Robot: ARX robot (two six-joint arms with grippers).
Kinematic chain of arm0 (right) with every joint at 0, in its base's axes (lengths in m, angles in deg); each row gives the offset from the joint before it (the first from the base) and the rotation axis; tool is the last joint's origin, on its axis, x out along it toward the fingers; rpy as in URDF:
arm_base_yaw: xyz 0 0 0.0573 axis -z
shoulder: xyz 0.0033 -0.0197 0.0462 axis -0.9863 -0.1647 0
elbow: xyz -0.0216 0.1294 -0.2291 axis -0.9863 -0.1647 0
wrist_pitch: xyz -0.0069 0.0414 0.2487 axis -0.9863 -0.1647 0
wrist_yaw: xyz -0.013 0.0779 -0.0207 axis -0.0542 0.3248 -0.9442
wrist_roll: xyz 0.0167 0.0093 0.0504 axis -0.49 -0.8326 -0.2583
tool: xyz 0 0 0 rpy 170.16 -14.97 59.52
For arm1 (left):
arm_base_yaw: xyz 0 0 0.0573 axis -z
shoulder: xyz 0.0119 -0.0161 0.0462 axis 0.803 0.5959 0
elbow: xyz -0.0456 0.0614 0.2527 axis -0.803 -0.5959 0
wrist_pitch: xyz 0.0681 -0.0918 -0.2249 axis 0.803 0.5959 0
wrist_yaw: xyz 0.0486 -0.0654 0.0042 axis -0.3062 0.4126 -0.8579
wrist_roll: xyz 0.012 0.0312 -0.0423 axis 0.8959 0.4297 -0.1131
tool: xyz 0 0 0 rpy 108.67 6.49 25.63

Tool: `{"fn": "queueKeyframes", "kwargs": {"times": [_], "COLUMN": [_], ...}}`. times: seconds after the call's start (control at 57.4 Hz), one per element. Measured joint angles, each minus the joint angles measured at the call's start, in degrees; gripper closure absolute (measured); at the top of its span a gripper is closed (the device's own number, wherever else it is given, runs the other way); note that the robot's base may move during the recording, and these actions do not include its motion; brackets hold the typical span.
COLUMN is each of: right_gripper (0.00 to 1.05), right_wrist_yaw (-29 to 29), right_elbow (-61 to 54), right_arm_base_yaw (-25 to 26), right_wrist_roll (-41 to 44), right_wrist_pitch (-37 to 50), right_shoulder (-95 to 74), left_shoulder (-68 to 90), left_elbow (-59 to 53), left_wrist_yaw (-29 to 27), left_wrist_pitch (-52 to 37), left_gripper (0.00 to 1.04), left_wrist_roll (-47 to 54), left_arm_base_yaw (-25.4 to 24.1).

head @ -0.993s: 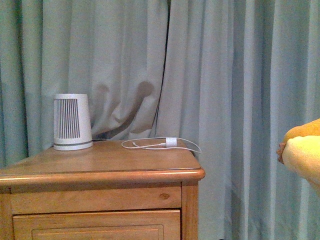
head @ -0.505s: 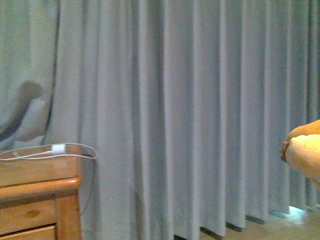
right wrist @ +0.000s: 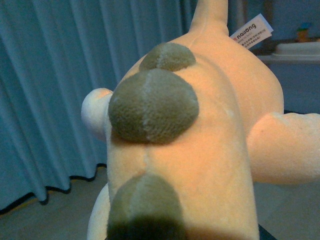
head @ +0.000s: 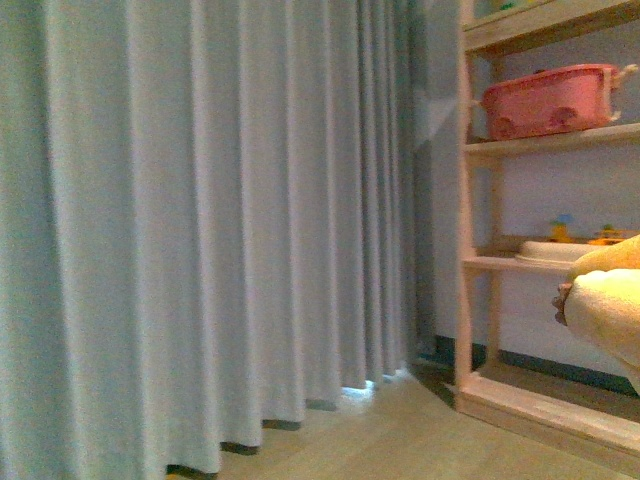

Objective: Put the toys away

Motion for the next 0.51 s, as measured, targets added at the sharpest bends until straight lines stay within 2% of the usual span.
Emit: {"fn": "queueKeyframes", "kwargs": {"times": [0.505], "right_gripper": [0.88], "right_wrist_yaw": [0.0], "right_elbow": [0.0], "right_arm_base_yaw": [0.0], "right_wrist_roll": [0.0], "right_wrist_pitch": [0.0], "right_shoulder": [0.0], "left_shoulder": [0.0], "left_elbow": [0.0], "left_wrist_yaw": [0.0], "left_wrist_pitch": [0.0], "left_gripper": [0.06], "left_wrist_roll": [0.0], "left_arm_base_yaw": [0.0]}}
